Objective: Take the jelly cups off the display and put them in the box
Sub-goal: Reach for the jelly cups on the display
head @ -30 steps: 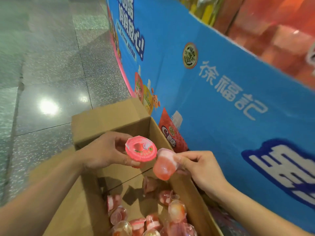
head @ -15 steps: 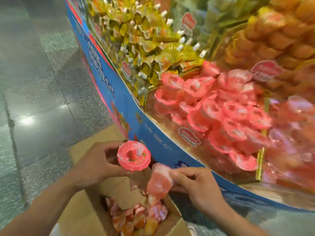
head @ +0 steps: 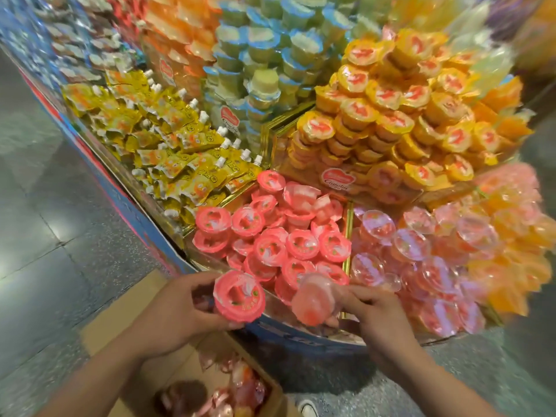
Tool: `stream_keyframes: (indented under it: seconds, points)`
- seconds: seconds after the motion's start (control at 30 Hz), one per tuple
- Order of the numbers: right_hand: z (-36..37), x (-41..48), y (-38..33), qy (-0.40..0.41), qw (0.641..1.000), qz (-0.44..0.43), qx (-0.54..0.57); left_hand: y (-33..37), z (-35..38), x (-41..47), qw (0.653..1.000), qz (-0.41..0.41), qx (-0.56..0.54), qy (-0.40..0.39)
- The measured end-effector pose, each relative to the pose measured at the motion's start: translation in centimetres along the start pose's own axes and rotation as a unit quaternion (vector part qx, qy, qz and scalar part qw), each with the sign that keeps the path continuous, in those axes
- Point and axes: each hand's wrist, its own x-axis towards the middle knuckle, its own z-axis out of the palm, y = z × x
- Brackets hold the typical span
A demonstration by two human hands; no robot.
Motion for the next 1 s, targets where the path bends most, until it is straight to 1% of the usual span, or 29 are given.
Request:
stream_keyframes:
  seconds: [0.1, 0.17, 0.3, 0.5, 0.6, 0.77, 0.87, 1.0]
  points:
    - [-1.3, 1.9, -0.8, 0.048, 0.999, 0.005, 0.018, 1.1, 0.8, 1.5, 1.000, -0.005, 0.003, 0.007]
    - [-1.6, 3.5, -1.0, 0.072, 0.997, -0.002, -0.002, 1.3, 1.3, 2.5, 1.000, -0.009, 0.011, 0.008]
    - [-1.3, 7.3, -1.1, 0.093, 0.995, 0.007, -0.021, 1.2, 1.8, 4.1, 0.999, -0.007, 0.050, 0.016]
    - [-0.1, 11.8, -0.9, 0.077, 0.997, 0.003, -0.029, 0.9, 1.9, 5.4, 0.996, -0.004, 0.079, 0.036]
    - [0.5, 13.2, -0.7, 0.060, 0.997, 0.025, -0.038, 0.6, 1.9, 5.4, 0.995, -0.006, 0.089, 0.048]
    - [0.3, 15.1, -0.4, 0.039, 0.998, 0.053, -0.022, 0.2, 1.9, 5.4, 0.991, -0.001, 0.119, 0.057]
    - [-0.1, 15.4, -0.8, 0.034, 0.996, 0.025, -0.078, 0.1, 1.8, 5.4, 0.991, 0.009, 0.126, 0.050]
    - [-0.9, 15.1, -1.4, -0.039, 0.992, -0.035, -0.111, 0.5, 1.9, 5.1, 0.992, 0.008, 0.116, 0.042]
